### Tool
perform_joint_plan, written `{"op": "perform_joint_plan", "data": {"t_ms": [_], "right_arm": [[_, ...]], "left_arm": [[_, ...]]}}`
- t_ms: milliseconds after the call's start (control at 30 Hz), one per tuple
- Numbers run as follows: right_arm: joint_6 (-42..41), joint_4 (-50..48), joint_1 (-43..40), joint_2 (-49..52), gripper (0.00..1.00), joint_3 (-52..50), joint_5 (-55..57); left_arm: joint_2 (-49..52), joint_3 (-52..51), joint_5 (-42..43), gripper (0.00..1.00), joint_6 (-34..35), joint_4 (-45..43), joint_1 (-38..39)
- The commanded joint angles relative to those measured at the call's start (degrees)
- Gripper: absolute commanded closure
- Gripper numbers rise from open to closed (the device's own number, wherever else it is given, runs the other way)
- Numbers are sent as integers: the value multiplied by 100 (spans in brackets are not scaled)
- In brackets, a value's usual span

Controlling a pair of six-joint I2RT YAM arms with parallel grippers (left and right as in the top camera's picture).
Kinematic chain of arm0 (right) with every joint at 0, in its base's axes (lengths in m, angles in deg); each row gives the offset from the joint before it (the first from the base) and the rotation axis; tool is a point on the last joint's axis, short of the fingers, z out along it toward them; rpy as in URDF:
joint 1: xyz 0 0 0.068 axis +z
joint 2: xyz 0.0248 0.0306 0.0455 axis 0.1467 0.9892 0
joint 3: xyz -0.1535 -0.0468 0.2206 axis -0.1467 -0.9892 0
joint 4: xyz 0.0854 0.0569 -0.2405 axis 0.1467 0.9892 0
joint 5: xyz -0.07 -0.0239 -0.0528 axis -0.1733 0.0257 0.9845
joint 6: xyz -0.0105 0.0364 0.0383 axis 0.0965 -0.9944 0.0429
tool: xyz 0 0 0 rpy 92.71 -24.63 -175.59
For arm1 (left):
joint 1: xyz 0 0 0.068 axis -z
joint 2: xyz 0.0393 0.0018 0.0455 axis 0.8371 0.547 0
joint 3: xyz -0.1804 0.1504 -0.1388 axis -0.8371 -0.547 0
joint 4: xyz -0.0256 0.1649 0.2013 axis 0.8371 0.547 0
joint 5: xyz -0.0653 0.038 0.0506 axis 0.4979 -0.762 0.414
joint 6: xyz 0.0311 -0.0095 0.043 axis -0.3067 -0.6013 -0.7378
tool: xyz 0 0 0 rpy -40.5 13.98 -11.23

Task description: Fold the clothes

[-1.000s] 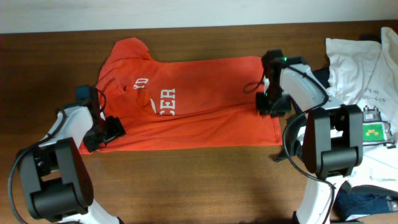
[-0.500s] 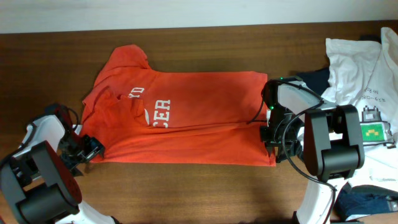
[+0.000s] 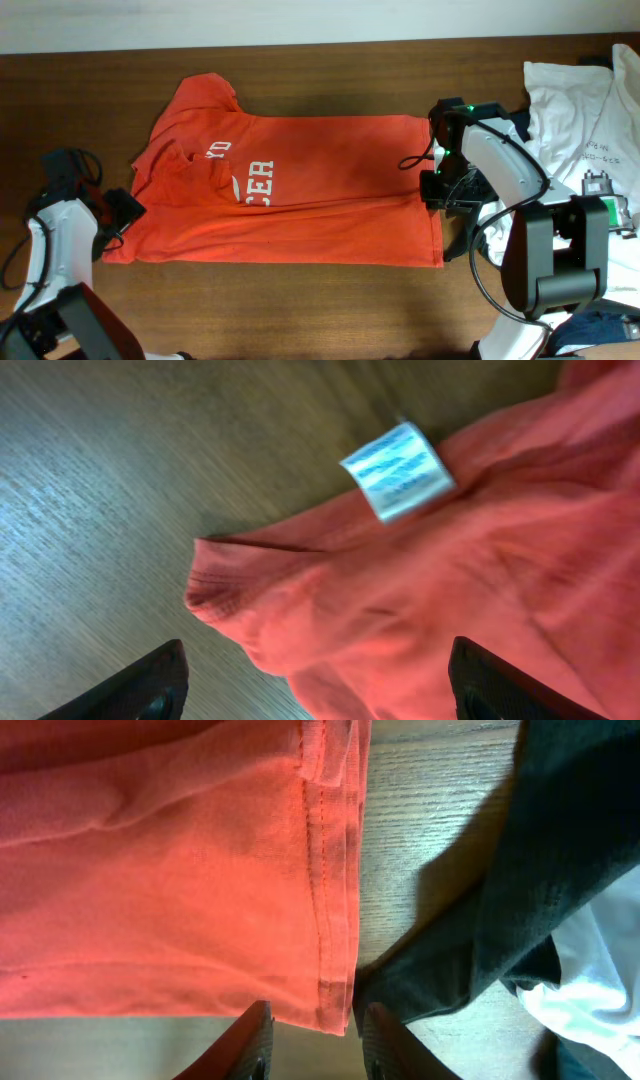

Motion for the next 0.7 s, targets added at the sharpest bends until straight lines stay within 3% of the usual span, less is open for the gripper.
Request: {"op": "perform_joint_plan", "data": {"t_ms": [0,67,200,400,467,533,667], "right_arm": [[-74,-304,2,-66,66,46,7],[-74,-472,2,-63,57,-33,4],[-76,-748,2,-55,57,-603,4],[-76,-1851,2,-55,58,-1853,9],[-79,-1934,2,-55,69,-2035,4],[-76,-1633,2,-55,96,-2061,9],[-378,-1078,-131,-55,96,-2061,382]], "left_arm": [[527,2,-466,23,28,-76,-31],[813,2,-466,24,26,-105,-33],[1119,2,-470,24,26,-87,-33],[1241,2,-599,53,26,-4,-33],[1241,2,-693,67,26,109,-33],[1241,2,-944,74,28,326,-33],[1241,2,-1412,83,433,984,-50]]}}
